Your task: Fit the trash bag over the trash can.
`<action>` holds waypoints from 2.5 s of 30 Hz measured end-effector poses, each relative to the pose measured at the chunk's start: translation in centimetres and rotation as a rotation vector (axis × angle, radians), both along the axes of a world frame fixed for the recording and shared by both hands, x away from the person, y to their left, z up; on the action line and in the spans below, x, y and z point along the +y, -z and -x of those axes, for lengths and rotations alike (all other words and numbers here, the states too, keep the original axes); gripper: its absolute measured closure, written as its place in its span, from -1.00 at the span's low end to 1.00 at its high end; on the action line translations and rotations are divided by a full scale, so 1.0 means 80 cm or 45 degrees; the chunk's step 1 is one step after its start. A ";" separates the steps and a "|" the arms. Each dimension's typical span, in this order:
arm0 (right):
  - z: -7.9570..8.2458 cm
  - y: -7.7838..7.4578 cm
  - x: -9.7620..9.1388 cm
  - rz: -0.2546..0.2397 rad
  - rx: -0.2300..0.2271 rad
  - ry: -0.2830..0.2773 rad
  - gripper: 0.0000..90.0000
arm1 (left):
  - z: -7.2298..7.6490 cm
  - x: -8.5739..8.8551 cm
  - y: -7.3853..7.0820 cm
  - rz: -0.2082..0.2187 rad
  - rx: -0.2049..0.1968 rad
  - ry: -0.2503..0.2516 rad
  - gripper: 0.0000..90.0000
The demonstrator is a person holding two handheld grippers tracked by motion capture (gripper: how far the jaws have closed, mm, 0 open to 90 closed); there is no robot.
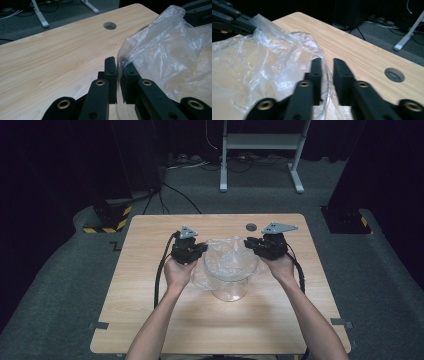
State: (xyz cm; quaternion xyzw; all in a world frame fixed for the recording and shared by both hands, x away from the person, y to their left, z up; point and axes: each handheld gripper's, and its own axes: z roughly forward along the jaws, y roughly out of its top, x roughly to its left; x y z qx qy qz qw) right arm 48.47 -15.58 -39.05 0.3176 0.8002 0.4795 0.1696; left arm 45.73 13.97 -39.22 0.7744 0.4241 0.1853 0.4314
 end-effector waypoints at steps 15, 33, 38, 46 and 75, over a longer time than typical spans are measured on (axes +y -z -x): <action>-0.013 0.005 -0.020 -0.086 0.074 0.064 1.00 | -0.016 0.006 0.009 0.087 0.071 -0.023 0.93; -0.033 0.027 -0.017 -0.067 0.162 0.142 1.00 | -0.038 0.003 0.028 0.140 0.212 -0.069 0.99; -0.036 0.031 -0.015 -0.067 0.188 0.161 1.00 | -0.040 0.000 0.030 0.126 0.242 -0.076 1.00; -0.029 0.036 -0.020 -0.052 0.188 0.163 1.00 | -0.032 0.001 0.027 0.075 0.224 -0.084 0.90; 0.071 0.035 -0.070 -0.154 0.084 0.092 0.41 | 0.051 0.036 0.012 0.097 0.118 -0.129 -0.07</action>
